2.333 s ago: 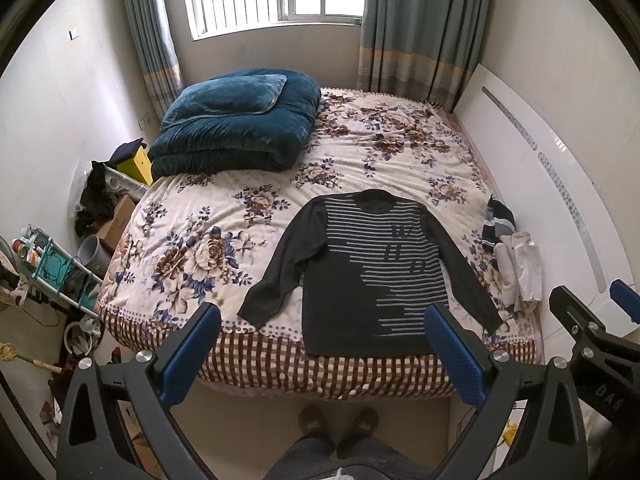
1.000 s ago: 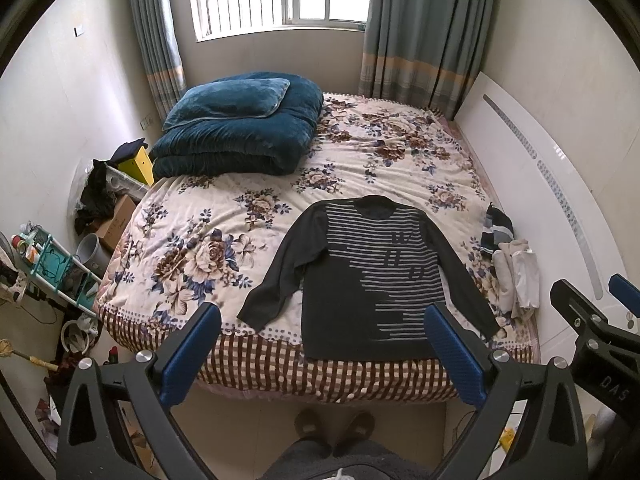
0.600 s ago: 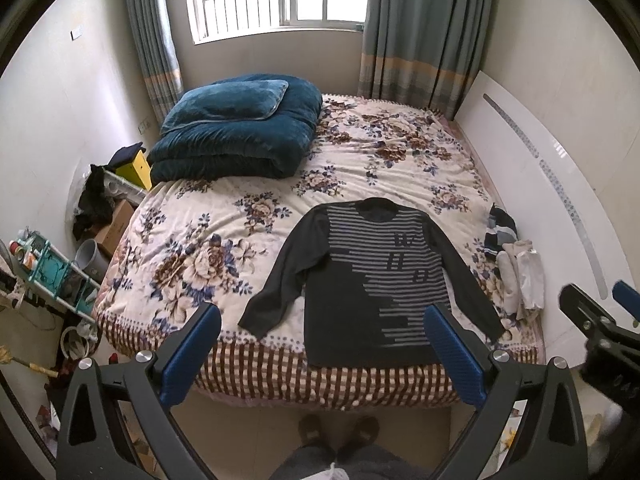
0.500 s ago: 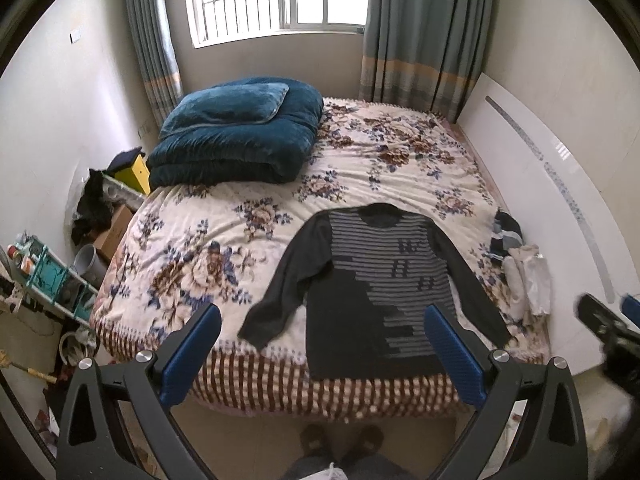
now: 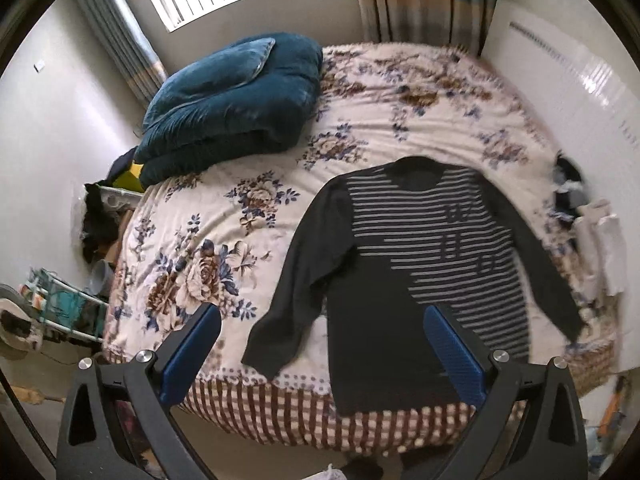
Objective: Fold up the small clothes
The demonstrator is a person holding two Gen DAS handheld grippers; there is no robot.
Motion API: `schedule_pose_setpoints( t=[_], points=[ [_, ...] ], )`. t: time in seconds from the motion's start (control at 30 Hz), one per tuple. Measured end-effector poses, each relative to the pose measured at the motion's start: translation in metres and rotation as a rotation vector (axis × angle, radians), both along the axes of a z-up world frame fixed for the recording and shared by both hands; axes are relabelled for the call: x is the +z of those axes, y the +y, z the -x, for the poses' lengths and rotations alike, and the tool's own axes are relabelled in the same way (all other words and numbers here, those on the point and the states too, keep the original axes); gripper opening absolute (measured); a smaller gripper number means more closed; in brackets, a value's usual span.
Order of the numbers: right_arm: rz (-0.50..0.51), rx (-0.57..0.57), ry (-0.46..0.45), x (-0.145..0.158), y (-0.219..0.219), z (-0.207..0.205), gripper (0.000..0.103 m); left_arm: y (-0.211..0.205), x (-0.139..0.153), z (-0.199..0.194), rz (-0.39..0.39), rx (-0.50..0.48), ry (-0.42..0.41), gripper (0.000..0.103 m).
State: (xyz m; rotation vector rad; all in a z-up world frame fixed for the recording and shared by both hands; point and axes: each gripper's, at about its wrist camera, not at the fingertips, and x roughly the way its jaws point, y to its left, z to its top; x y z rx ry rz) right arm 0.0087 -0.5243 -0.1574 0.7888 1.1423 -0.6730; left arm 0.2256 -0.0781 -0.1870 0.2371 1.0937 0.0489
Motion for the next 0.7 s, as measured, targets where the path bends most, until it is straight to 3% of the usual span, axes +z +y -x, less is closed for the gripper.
schedule_pose_setpoints(
  t=[0.13,0.2,0.3,0.47,0.6,0.67,0.7],
  points=[
    [-0.085,-0.143,0.059,-0.104,-0.085,0.002,0.091,-0.017,-0.046,-0.029,-0.068,0.038,0.048,0.103],
    [-0.108,-0.196,0.081,-0.15,-0.118,-0.002,0.077,-0.026,-0.079,-0.045,-0.071,0.064,0.094,0.103],
    [-0.149,-0.296,0.129,-0.235,-0.168,-0.009,0.074,-0.036,-0.146,-0.071,-0.073,0.108,0.19,0.103],
    [-0.236,-0.403,0.152,-0.361,-0.223,-0.021,0.074,-0.045,-0.24,-0.099,-0.097,0.173,0.27,0.103],
    [-0.269,-0.418,0.189,-0.428,-0.229,-0.035,0.074,-0.047,-0.303,-0.113,-0.083,0.211,0.346,0.103],
    [-0.222,-0.414,0.19,-0.439,-0.227,-0.043,0.074,-0.052,-0.327,-0.118,-0.08,0.202,0.363,0.103],
    [-0.189,-0.41,0.181,-0.438,-0.224,-0.047,0.063,-0.052,-0.338,-0.119,-0.078,0.193,0.368,0.103]
  ],
)
